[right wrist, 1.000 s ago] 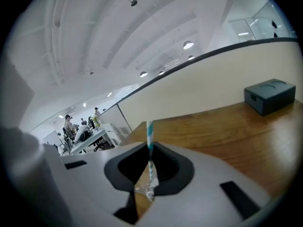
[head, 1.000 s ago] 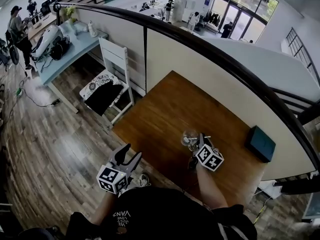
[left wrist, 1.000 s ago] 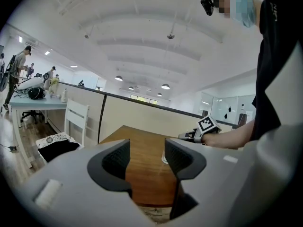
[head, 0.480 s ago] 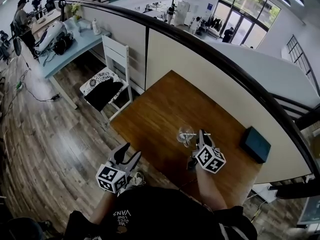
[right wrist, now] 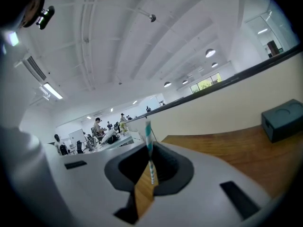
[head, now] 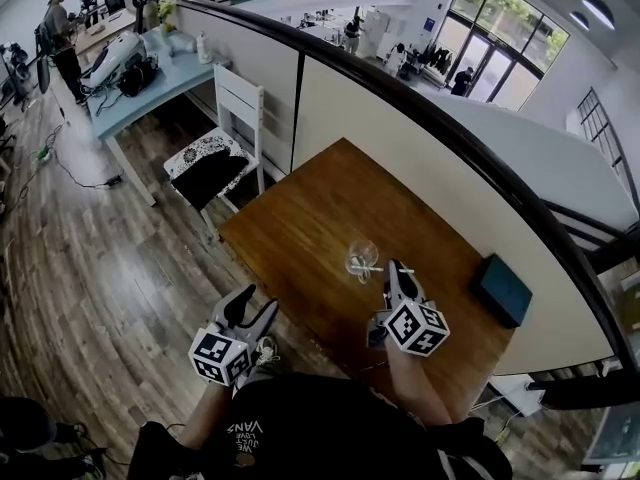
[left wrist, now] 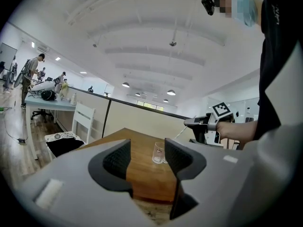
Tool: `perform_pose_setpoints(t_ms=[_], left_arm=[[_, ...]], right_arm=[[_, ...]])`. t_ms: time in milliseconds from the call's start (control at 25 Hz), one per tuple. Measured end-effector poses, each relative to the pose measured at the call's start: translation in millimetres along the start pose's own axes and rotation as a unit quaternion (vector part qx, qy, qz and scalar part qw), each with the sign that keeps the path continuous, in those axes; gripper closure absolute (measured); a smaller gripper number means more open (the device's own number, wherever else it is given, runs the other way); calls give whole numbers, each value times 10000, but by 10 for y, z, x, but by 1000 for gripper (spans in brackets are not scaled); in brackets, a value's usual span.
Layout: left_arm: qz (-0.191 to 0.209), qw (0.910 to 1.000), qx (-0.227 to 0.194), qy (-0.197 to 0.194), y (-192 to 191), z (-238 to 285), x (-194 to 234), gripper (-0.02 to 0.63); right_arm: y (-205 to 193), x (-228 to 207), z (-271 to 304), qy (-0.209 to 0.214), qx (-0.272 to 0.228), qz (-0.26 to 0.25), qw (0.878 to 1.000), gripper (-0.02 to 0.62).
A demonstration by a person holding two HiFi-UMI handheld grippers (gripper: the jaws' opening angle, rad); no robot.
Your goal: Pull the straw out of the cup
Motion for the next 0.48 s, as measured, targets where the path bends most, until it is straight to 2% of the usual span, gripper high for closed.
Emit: perform_pose_setpoints(t_ms=[240, 480], left_arm=[[-14, 9995, -105, 301, -118, -205, -215, 394], [-38, 9980, -232, 587, -195, -381, -427, 447]], right_arm=[[-88, 100, -255, 438, 132, -121, 9989, 561], [-172, 197, -456, 840, 304, -254, 9957, 561]])
Point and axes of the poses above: the fingertips, and each gripper's own axes: z forward along the fingers, x to its left, y out of its top, the point moved 10 cm from there along -z, backward along the fingers, and after that the axes turned 1 degree about y, right-handed, at the moved point
